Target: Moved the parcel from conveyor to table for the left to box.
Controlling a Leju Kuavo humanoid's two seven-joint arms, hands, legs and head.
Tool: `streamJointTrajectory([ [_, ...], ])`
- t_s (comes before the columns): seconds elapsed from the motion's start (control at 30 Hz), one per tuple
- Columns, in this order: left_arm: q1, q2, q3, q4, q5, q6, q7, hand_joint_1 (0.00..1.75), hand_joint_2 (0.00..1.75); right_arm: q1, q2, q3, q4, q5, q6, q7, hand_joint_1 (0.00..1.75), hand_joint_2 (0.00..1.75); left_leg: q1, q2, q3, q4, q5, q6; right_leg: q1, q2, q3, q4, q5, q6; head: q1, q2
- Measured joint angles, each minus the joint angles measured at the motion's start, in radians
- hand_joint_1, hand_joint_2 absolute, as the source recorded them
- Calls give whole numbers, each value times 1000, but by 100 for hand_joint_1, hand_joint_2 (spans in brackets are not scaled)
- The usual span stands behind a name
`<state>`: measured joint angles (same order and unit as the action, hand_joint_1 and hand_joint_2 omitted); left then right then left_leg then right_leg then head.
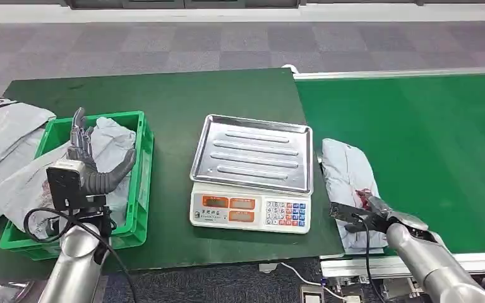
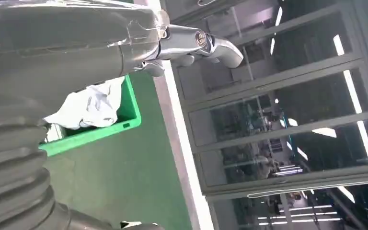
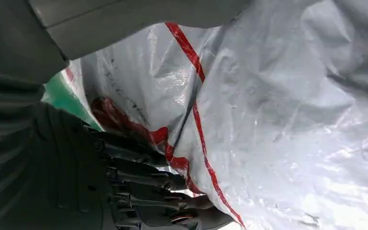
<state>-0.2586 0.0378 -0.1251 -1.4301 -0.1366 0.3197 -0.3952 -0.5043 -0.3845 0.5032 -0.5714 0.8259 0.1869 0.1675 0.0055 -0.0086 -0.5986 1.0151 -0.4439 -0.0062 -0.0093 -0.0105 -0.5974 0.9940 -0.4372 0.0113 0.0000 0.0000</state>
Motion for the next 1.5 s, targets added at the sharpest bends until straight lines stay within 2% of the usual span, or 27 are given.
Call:
streamJointTrajectory([
  [0.23, -6, -2, -2, 9, 1, 0, 0, 0, 175, -6, 2, 8, 21, 6, 4, 0, 0, 175, 0, 0, 0, 0, 0, 0, 0, 0, 0, 0, 0, 0, 0, 0],
  [0.3, -19, -8, -16, 26, 13, -6, -1, 0, 175, -20, 11, 70, 70, 51, 13, 3, 0, 175, 0, 0, 3, 0, -1, 1, 0, 0, 4, -1, 0, 0, 0, 0],
  [0.47, -24, -13, -17, 39, 15, -6, -2, 0, 175, -32, 13, 102, 96, 53, 13, -2, 0, 175, 0, 0, 7, 0, -1, 1, 0, 0, 8, -3, -1, 1, 0, 0],
  [1.17, -27, -13, -18, 48, 15, -6, -3, 0, 175, -39, 17, 124, 112, 53, 13, -4, 0, 175, 0, 0, 10, 1, 0, 2, 0, 0, 12, -4, 0, 2, 0, 0],
  [1.43, -32, -18, -26, 52, 28, -13, -3, 0, 175, -44, 17, 127, 124, 50, 66, -31, 0, 175, 0, -1, 13, 1, -1, 3, 0, -1, 15, -5, 0, 3, 0, 0],
  [1.47, -33, -19, -26, 54, 28, -13, -3, 0, 175, -44, 17, 127, 124, 50, 66, -32, 175, 175, 0, -1, 13, 1, -1, 3, 0, -1, 16, -5, 0, 3, 0, 0],
  [1.5, -33, -19, -26, 54, 28, -13, -3, 0, 175, -44, 17, 127, 126, 49, 66, -32, 175, 175, 0, 0, 13, 1, -1, 3, 0, -1, 16, -6, 0, 3, 0, 0],
])
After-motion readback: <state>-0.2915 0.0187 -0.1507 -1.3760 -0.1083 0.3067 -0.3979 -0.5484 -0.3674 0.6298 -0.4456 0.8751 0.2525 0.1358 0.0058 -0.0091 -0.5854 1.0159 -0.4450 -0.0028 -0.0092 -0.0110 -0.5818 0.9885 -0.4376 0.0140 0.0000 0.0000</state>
